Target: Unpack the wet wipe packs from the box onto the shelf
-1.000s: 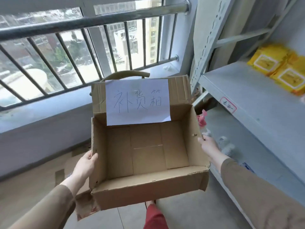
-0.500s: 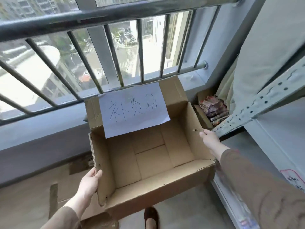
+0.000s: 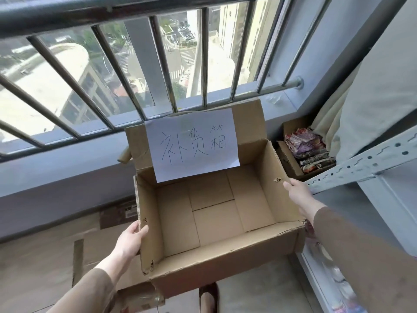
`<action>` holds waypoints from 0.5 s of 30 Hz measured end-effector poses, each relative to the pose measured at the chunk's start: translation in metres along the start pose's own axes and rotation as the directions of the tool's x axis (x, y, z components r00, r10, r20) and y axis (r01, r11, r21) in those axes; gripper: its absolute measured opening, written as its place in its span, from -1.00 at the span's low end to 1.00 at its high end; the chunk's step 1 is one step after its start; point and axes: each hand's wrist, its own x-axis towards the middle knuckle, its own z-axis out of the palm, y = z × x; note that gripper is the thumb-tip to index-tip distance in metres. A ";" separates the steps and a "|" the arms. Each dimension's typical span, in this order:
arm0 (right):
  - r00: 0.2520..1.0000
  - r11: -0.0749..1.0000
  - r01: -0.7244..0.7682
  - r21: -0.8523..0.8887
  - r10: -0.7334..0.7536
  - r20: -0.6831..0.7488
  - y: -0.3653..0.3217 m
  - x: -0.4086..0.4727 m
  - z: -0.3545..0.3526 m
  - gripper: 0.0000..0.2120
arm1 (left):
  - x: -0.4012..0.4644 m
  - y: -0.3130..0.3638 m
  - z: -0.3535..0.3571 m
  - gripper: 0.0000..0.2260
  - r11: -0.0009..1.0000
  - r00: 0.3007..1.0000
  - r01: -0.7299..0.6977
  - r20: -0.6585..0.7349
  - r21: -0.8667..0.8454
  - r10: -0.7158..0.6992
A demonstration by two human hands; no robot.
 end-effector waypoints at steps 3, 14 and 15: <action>0.999 0.999 0.030 -0.036 -0.031 -0.013 0.000 -0.002 0.002 -0.65 | 0.001 -0.005 -0.002 -0.81 1.000 1.000 0.002 -0.012 0.012 -0.002; 0.999 0.973 0.033 -0.227 -0.042 -0.033 -0.006 -0.048 -0.002 -0.40 | -0.029 0.014 -0.014 -0.38 0.931 0.987 -0.097 -0.089 0.353 0.136; 0.997 0.966 0.058 -0.250 -0.071 -0.043 -0.007 -0.057 -0.001 -0.41 | -0.030 0.015 -0.016 -0.35 0.926 0.983 -0.122 -0.087 0.358 0.163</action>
